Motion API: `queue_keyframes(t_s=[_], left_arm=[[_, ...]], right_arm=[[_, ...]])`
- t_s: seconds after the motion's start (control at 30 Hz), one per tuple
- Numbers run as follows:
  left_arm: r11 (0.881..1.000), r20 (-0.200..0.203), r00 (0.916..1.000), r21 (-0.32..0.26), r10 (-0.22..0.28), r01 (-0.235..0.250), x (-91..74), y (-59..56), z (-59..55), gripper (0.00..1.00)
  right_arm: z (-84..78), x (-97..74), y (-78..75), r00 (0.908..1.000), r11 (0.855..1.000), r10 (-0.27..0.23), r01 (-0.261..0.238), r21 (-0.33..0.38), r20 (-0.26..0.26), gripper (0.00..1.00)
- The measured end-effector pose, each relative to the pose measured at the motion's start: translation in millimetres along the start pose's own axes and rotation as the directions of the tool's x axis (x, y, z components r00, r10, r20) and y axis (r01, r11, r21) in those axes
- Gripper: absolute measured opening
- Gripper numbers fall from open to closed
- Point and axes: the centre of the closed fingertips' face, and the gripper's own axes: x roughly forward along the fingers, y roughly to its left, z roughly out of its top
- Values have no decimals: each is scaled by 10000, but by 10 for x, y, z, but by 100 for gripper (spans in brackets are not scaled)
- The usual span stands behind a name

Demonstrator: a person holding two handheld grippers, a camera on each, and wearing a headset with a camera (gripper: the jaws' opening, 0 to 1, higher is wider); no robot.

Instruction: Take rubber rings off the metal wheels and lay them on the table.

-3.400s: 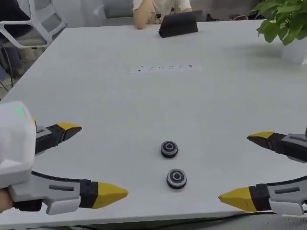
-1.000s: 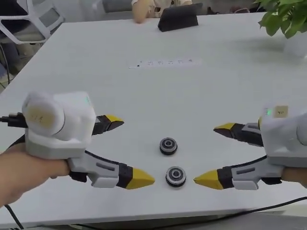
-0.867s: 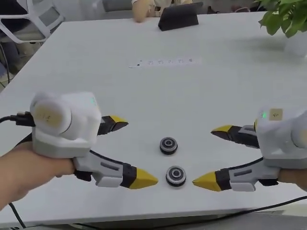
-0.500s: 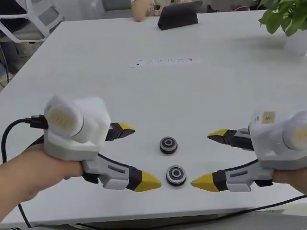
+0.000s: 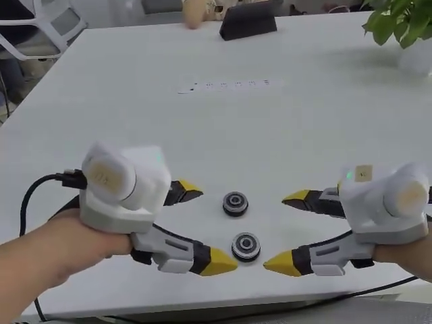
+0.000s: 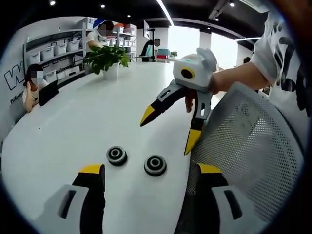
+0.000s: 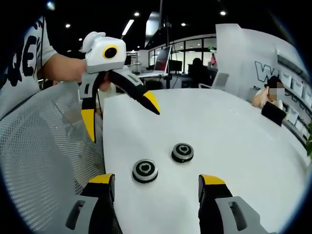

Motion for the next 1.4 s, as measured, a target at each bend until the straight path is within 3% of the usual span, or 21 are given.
queue_keyframes(t_s=[0.87, 1.4], left_arm=[[9971, -129, 9971, 102, -750, 752, 270, -107, -59, 46], [9957, -371, 9950, -6, -926, 927, 427, -97, -146, 31]], right_arm=[[-25, 213, 93, 9984, 9977, 570, -569, -374, -5, 47], [-142, 264, 119, 9971, 9971, 755, -756, -59, -90, 36]])
